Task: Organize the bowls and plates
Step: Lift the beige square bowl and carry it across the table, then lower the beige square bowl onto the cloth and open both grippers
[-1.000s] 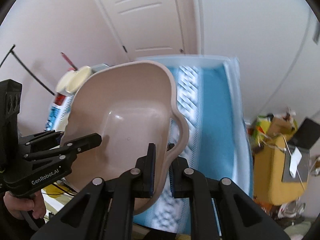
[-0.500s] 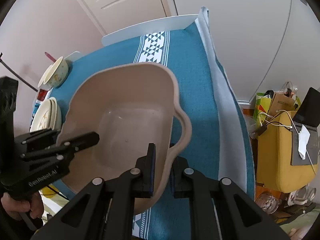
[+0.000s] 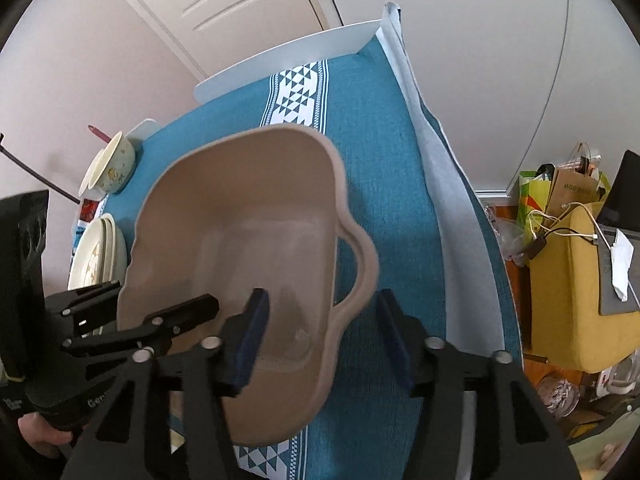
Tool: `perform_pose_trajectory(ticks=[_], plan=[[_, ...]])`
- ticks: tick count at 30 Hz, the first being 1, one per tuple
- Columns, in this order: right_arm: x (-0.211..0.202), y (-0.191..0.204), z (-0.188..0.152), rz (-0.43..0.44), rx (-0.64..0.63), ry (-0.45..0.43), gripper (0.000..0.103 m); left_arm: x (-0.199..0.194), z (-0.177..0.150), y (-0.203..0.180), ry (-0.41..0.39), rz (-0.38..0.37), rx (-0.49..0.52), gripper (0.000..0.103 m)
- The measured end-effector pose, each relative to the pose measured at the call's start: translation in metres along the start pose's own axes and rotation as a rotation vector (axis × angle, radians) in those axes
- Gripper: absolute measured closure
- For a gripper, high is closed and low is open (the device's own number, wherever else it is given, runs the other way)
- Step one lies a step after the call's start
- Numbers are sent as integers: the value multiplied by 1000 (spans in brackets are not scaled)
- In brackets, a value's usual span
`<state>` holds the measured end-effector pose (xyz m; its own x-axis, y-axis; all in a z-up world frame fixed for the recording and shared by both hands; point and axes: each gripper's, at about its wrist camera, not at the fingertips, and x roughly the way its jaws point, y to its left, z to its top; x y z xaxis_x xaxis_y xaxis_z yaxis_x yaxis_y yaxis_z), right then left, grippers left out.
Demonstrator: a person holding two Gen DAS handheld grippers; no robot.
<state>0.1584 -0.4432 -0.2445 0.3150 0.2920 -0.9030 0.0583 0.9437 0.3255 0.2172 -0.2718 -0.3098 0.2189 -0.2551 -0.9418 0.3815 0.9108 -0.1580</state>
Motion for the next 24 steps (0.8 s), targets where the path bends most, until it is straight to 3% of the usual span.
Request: perform_pose_trajectory(ticks=[1,2,3,9,10,12,16,21,24], plan=[[-1,-1,1,3,7,-7,40,-1,0,0,-3,1,1,35],[-1,-1,1,5,12,-12,37,-3,-1,0,-16,7,-1,16],[-2,-2,2,8,17,-14,35,-6,-1,0,-34,13,-3,13],[-14,-2,5,2,29,-39,33,-15,1,-1,-34,29,12,11],[-17,-1,5,1,29,-43,28,-18,1,-1,-35,30,13,11],[-27,1,7,-5,23,-54,23,-28,0,0,-39,34,12,11],[-51,10,11,-26,-8,-84,23,-58,-5,3,-74,47,8,11],[-97,40,19,-22,-99,-169,23,-117,-12,10,-178,95,-6,11],[-123,72,28,23,-182,-242,22,-169,-21,21,-292,148,-34,11]])
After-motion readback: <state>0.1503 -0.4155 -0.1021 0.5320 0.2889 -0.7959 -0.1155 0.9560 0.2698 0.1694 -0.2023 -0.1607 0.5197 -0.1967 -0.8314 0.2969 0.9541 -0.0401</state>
